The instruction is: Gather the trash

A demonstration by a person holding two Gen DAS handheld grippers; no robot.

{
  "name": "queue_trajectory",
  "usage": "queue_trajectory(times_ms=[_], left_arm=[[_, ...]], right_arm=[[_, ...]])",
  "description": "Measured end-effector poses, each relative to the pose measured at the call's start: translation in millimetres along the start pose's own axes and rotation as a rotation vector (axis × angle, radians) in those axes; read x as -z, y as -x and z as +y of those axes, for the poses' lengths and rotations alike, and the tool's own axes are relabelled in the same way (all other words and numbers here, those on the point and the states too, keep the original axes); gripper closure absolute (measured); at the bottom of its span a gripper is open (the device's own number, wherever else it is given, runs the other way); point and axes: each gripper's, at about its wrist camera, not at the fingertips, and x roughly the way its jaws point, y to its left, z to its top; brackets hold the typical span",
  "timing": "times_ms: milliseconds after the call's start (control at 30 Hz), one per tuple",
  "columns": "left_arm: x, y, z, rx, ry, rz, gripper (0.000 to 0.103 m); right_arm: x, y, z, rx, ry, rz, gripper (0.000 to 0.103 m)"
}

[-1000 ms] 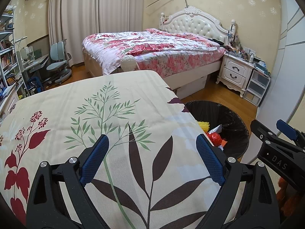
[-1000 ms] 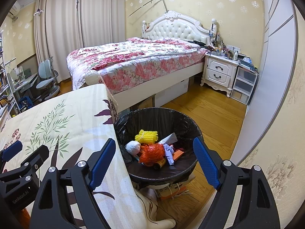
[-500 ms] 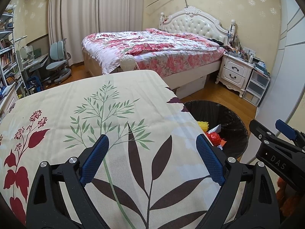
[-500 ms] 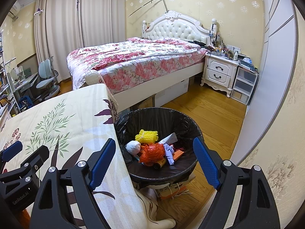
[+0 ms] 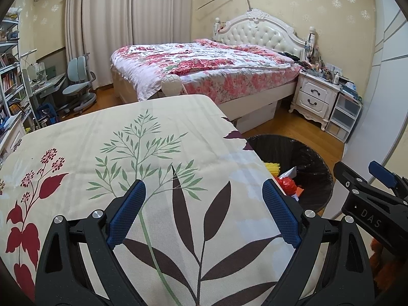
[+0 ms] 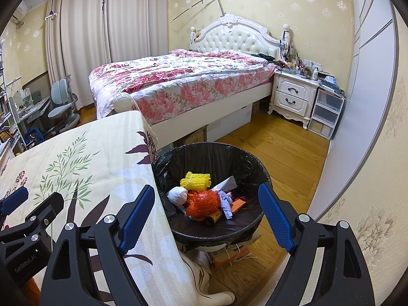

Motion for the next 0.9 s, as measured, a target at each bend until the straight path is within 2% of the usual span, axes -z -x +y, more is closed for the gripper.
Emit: queue_trajectory(times_ms=[900], left_arm=[[1.6, 1.3, -5.1, 0.004, -0.016, -0.008, 0.012]], right_arm=[[3.9, 0.7, 3.4, 0.000, 0.002, 0.006, 0.022]])
